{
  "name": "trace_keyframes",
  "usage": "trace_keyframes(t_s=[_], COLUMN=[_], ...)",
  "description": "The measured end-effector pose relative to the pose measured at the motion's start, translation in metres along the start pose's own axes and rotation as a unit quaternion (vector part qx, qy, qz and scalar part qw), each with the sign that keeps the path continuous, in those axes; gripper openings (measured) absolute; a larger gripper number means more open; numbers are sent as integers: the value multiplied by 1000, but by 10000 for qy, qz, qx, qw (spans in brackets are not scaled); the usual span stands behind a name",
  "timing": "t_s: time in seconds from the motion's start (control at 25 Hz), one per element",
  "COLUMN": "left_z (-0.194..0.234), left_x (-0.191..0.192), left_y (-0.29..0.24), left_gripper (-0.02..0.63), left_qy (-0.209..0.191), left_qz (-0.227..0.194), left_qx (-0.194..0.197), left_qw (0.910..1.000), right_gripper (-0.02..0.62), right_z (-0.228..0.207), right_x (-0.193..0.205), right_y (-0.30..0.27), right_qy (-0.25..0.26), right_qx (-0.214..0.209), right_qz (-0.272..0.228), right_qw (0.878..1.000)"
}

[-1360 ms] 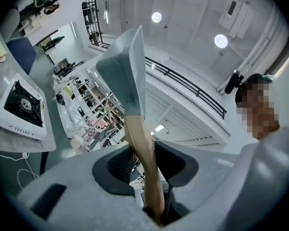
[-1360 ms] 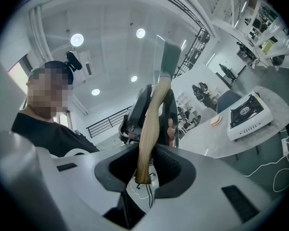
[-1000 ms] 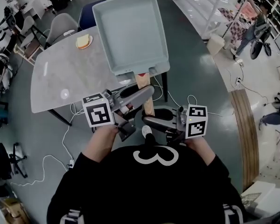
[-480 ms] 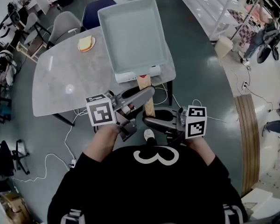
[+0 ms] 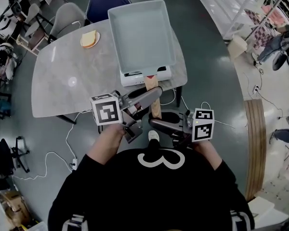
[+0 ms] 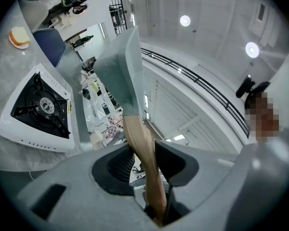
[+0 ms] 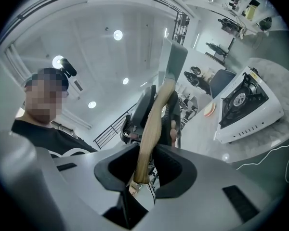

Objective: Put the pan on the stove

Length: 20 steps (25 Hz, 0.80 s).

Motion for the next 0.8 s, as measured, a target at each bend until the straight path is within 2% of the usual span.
trace_keyframes(t_s=[0.8], left_z=[86], left_x=[3], left_y=[-29], left_gripper=[143], left_qy=[754], left_qz=[97], left_qx=[-325], left_qw=[9966], right_gripper=[97], right_z=[-71], right_x=[-41], right_y=[-1], right_qy=[-644], right_qx=[155], right_qz=[304], right_qw=[9973])
Point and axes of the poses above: the fingertips, and each gripper's own axes: y backward along the fingers, z to its left, x out of its underside, the point moved 6 cm from there along y, backward along the fingers, and after that the axes turned 13 degrees about -y, right-handed, at the moved point
